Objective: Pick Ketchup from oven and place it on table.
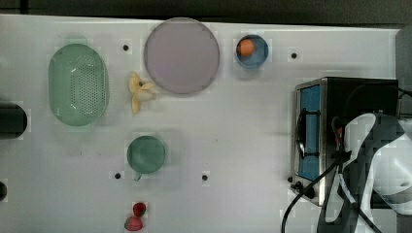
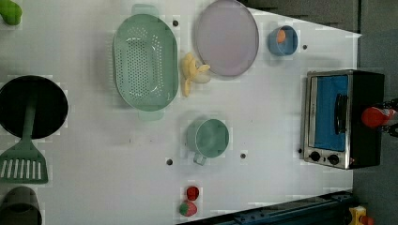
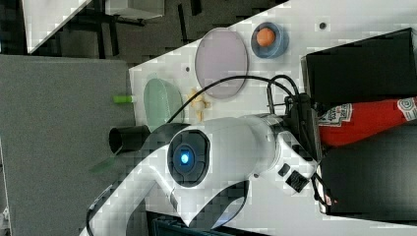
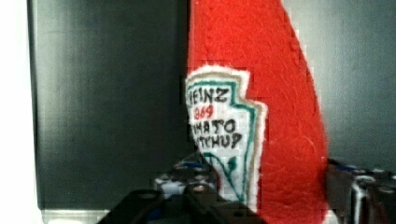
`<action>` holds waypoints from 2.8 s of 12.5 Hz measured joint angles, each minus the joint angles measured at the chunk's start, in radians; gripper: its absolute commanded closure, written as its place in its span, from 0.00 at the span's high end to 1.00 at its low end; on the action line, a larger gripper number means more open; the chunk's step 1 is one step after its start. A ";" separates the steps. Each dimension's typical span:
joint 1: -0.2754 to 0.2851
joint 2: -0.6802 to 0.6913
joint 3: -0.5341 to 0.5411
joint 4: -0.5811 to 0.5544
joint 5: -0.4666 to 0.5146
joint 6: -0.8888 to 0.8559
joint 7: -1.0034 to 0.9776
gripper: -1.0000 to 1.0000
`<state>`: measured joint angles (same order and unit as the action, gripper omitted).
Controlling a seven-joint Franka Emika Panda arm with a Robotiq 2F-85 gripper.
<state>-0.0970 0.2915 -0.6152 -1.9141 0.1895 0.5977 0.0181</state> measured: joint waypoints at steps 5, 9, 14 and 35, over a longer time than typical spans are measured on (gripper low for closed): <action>0.003 -0.003 0.010 0.113 -0.080 -0.161 0.006 0.64; 0.055 -0.120 0.053 0.186 -0.088 -0.364 -0.002 0.64; 0.137 -0.229 0.229 0.254 -0.107 -0.374 -0.042 0.64; 0.227 0.051 0.458 -0.355 -0.091 0.270 -0.059 0.88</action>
<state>0.1298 0.3423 -0.1573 -2.2695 0.0984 0.8672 -0.0408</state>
